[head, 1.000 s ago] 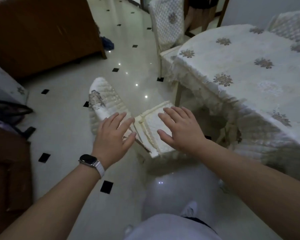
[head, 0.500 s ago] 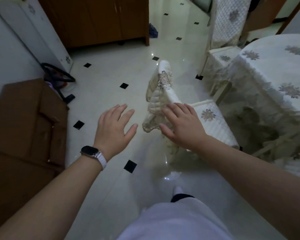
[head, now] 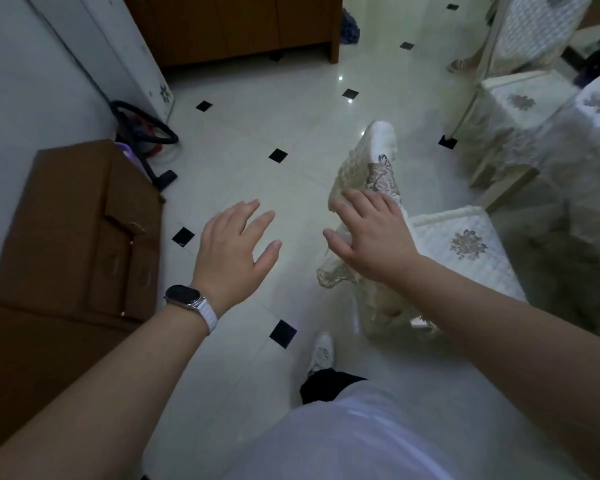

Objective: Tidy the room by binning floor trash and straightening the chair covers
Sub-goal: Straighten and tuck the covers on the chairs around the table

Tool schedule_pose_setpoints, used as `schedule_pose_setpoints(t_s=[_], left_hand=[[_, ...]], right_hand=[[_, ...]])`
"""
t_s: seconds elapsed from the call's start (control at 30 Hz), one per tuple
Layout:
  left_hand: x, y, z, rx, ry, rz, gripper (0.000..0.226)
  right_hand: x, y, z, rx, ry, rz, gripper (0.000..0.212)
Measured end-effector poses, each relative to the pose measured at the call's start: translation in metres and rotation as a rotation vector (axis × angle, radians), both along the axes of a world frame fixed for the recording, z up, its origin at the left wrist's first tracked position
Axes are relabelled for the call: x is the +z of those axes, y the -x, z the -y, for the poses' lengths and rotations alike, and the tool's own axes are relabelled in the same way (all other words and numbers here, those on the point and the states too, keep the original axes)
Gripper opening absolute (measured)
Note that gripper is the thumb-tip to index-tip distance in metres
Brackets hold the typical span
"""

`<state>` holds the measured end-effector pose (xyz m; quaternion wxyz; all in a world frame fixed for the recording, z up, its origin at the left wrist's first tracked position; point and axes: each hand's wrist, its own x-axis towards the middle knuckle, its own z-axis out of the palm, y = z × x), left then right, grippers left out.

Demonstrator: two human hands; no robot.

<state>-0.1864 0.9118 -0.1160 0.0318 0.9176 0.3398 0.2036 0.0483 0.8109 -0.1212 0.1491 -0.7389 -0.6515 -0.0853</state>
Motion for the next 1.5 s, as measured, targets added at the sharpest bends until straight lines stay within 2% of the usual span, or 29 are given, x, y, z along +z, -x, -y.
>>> schedule_pose_setpoints(t_s=[0.3, 0.53, 0.77, 0.97, 1.27, 1.5], left_hand=[[0.010, -0.122, -0.093, -0.173, -0.017, -0.042, 0.046], [0.015, -0.188, -0.125, -0.327, -0.024, -0.057, 0.046], [0.007, -0.242, -0.152, -0.521, -0.013, -0.055, 0.046], [-0.011, -0.279, -0.187, -0.715, 0.029, -0.038, 0.045], [-0.016, -0.325, -0.258, -1.060, 0.152, -0.023, 0.046], [-0.011, -0.337, -0.260, -1.271, 0.201, -0.008, 0.046]], right_hand=[[-0.012, -0.091, -0.068, -0.116, -0.056, -0.062, 0.053], [-0.014, -0.130, -0.074, -0.265, -0.123, -0.102, 0.049], [-0.015, -0.152, -0.060, -0.450, -0.054, -0.118, 0.055], [-0.019, -0.151, -0.068, -0.619, -0.013, -0.094, 0.053], [-0.010, -0.111, -0.112, -1.013, 0.062, -0.084, 0.052], [0.005, -0.063, -0.116, -1.280, 0.071, -0.064, 0.054]])
